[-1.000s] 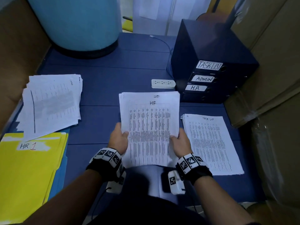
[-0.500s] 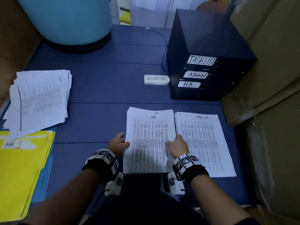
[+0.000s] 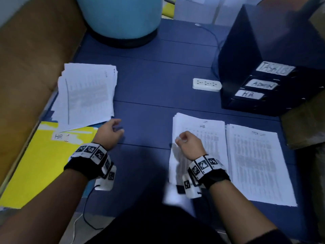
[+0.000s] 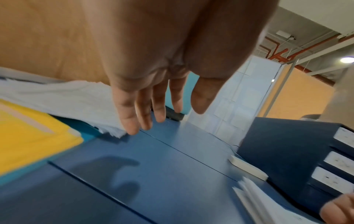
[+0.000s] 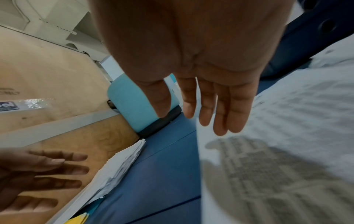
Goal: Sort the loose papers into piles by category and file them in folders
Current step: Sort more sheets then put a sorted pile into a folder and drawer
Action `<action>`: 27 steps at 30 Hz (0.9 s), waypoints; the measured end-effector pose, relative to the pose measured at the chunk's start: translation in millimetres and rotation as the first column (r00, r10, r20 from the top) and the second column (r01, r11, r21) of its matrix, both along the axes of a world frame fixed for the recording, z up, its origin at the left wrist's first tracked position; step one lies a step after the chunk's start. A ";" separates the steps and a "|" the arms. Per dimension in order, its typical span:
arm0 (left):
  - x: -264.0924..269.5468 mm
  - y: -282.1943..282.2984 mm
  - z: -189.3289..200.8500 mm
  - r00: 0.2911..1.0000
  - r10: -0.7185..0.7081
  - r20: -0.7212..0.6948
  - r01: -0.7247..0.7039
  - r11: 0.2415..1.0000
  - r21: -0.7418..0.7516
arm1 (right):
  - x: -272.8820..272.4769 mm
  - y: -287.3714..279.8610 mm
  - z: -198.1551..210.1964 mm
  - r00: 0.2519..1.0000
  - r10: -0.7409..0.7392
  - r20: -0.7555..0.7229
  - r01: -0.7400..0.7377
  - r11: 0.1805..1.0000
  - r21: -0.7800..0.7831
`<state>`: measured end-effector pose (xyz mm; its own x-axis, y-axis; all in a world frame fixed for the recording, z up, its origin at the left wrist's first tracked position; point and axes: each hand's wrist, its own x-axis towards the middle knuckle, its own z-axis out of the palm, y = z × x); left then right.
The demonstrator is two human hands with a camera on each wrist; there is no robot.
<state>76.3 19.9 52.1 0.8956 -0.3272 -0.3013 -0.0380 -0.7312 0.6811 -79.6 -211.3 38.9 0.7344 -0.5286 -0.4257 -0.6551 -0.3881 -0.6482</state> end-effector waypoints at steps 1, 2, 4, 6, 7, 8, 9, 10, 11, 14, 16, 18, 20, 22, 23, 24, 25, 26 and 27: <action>14.1 16.4 -1.6 1.000 0.016 0.014 -0.016 1.000 0.008 | 15.6 11.4 -0.3 1.000 0.005 0.007 -0.005 1.000 0.006; 28.2 32.2 -3.3 0.999 0.028 0.031 -0.028 0.999 0.024 | 31.6 23.2 -0.9 1.000 0.009 0.014 -0.009 1.000 0.011; 55.7 61.0 -8.0 0.997 0.048 0.061 -0.053 0.995 0.082 | 64.5 46.0 -2.5 1.000 0.011 0.024 -0.012 1.000 0.018; 80.3 86.2 -13.7 0.995 0.060 0.079 -0.071 0.988 0.135 | 96.9 68.2 -4.4 1.000 0.009 0.024 -0.010 1.000 0.028; 91.3 97.1 -17.2 0.994 0.070 0.080 -0.081 0.985 0.152 | 113.1 78.9 -5.8 1.000 0.005 0.027 -0.006 0.999 0.034; 101.1 106.3 -20.7 0.994 0.079 0.074 -0.090 0.983 0.162 | 128.9 89.1 -7.3 0.999 0.004 0.038 -0.006 0.999 0.037; 111.0 114.7 -24.7 0.994 0.084 0.069 -0.094 0.981 0.170 | 144.7 99.1 -9.3 0.999 0.010 0.045 -0.012 0.999 0.038; 120.9 123.4 -30.5 0.995 0.079 0.065 -0.089 0.980 0.180 | 160.4 109.5 -11.4 0.999 0.018 0.050 -0.020 0.999 0.039; 128.7 129.5 -37.0 0.996 0.066 0.058 -0.076 0.978 0.192 | 173.5 117.9 -13.0 0.999 0.019 0.047 -0.021 0.999 0.043; 152.4 145.0 -57.8 0.999 0.041 -0.007 -0.038 0.968 0.249 | 208.4 137.0 -22.4 0.999 -0.001 0.042 -0.002 0.997 0.076; 166.4 151.5 -69.5 0.998 0.057 -0.038 -0.044 0.959 0.280 | 229.3 146.8 -28.9 0.999 -0.018 0.030 0.015 0.996 0.087; 177.7 153.9 -76.7 0.995 0.083 -0.049 -0.065 0.952 0.298 | 248.2 152.1 -40.1 1.000 -0.023 0.009 0.022 0.995 0.098; 186.0 155.1 -80.5 0.992 0.105 -0.072 -0.078 0.951 0.300 | 266.9 157.0 -48.7 0.998 -0.059 -0.018 0.061 0.991 0.122; 192.2 157.0 -84.0 0.988 0.099 -0.121 -0.057 0.949 0.312 | 284.8 161.5 -56.9 0.991 -0.129 -0.020 0.131 0.980 0.147; 193.8 157.6 -86.4 0.986 0.093 -0.138 -0.045 0.947 0.317 | 293.2 163.2 -57.0 0.987 -0.160 -0.016 0.160 0.974 0.162; 193.8 158.1 -87.5 0.986 0.092 -0.136 -0.045 0.947 0.317 | 300.5 165.2 -57.4 0.984 -0.178 0.001 0.175 0.969 0.175; 193.8 159.1 -89.4 0.987 0.101 -0.122 -0.060 0.951 0.303 | 308.4 167.4 -57.0 0.984 -0.177 0.000 0.174 0.967 0.184; 193.6 160.2 -89.9 0.988 0.114 -0.102 -0.082 0.958 0.276 | 316.3 168.1 -57.2 0.985 -0.174 -0.004 0.172 0.965 0.197; 194.6 162.3 -91.8 0.987 0.132 -0.092 -0.107 0.965 0.241 | 324.3 169.6 -55.1 0.981 -0.191 -0.046 0.196 0.955 0.220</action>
